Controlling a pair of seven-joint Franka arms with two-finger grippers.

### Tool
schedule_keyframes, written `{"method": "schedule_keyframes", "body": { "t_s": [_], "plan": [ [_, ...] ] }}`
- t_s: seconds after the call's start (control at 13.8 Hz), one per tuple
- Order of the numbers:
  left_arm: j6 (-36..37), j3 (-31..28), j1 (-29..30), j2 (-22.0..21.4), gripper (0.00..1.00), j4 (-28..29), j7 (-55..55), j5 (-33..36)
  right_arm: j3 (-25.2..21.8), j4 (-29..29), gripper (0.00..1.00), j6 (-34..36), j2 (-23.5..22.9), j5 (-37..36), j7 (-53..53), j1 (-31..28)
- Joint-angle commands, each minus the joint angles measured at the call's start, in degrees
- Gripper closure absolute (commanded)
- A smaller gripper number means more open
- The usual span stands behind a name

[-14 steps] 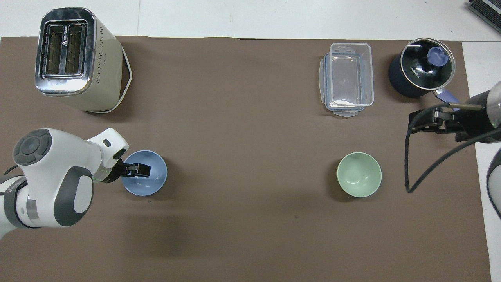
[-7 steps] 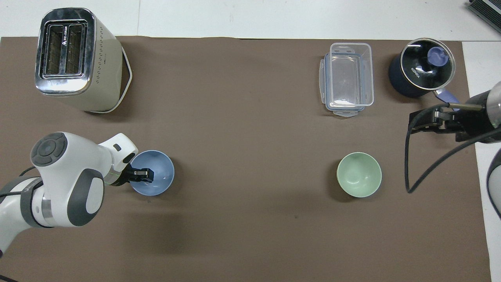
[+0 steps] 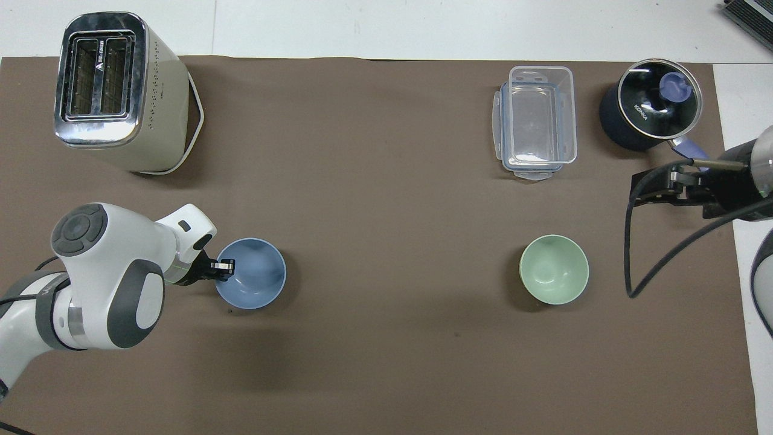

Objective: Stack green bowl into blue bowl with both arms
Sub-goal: 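Slide the blue bowl with the left gripper toward the table center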

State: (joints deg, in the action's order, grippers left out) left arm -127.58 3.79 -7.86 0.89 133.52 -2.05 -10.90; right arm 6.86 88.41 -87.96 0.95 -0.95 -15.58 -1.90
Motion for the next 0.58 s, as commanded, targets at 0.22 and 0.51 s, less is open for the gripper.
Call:
{"method": "schedule_keyframes", "body": {
  "t_s": [0.22,0.51],
  "plan": [
    [7.07,-0.54,1.01,1.04,1.00,-6.42,0.03,-0.08,0.17,1.67,0.00,-1.25,1.34,1.39,0.73,-0.83],
    [14.80,-0.54,1.71,1.13,1.00,-13.18,0.03,-0.69,0.17,1.67,0.00,-1.25,1.34,1.39,0.73,-0.83]
  ]
}}
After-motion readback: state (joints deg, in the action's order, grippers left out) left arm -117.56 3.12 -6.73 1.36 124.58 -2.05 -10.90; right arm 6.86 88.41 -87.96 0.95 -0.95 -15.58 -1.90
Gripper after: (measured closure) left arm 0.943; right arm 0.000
